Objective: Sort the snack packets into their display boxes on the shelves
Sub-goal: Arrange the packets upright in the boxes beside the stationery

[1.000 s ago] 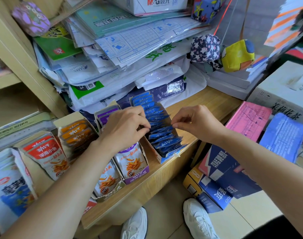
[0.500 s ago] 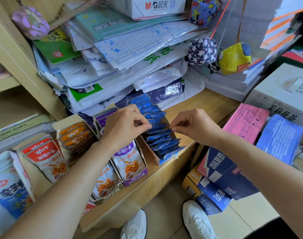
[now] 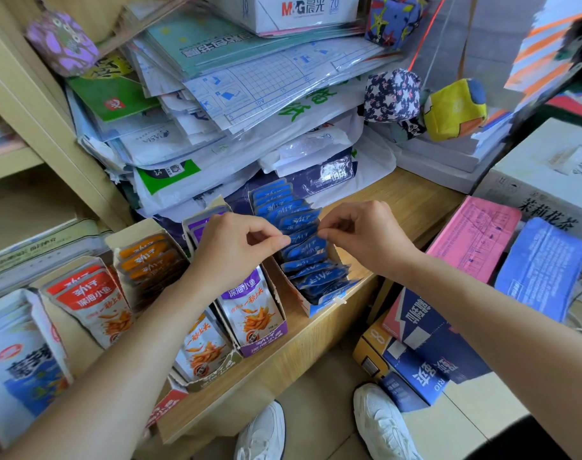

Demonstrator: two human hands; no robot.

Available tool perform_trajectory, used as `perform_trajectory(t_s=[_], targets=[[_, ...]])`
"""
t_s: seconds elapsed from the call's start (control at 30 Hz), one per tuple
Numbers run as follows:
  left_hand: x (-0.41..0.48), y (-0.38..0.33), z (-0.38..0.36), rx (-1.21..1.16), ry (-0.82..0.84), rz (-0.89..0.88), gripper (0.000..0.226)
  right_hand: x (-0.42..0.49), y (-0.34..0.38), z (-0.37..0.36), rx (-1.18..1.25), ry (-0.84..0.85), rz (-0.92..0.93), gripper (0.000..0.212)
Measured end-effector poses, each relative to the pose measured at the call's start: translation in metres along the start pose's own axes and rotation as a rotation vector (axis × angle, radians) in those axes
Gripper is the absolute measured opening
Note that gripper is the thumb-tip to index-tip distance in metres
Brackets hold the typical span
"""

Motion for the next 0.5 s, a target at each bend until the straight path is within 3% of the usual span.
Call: perform_trajectory(t_s=[0.27, 0.37, 0.5], targets=[[-0.013, -0.009, 0.003, 0.084, -0.053, -0.029, 0.02, -0.01, 0.002, 0.007, 0.107, -0.032, -0.047, 0.013], [-0.016, -0.014, -0.001, 0.104, -0.026, -0.063, 0.013, -0.017, 0.004, 0.009, 0.085, 0.08, -0.015, 0.007], [-0.016, -0.018, -0.005, 0.185, 0.0, -0.122, 0.006, -0.02, 0.005, 0.004, -0.014, 0.157, 0.045, 0.017]])
Point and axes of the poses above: each hand's wrist, its own x-axis towards the middle knuckle, its own z-axis out of the back of the hand, y = z × x, the point moved 4 cm from there along x, towards the middle knuckle, and after that the axes turned 9 degrees about z, right-handed, at the moved point
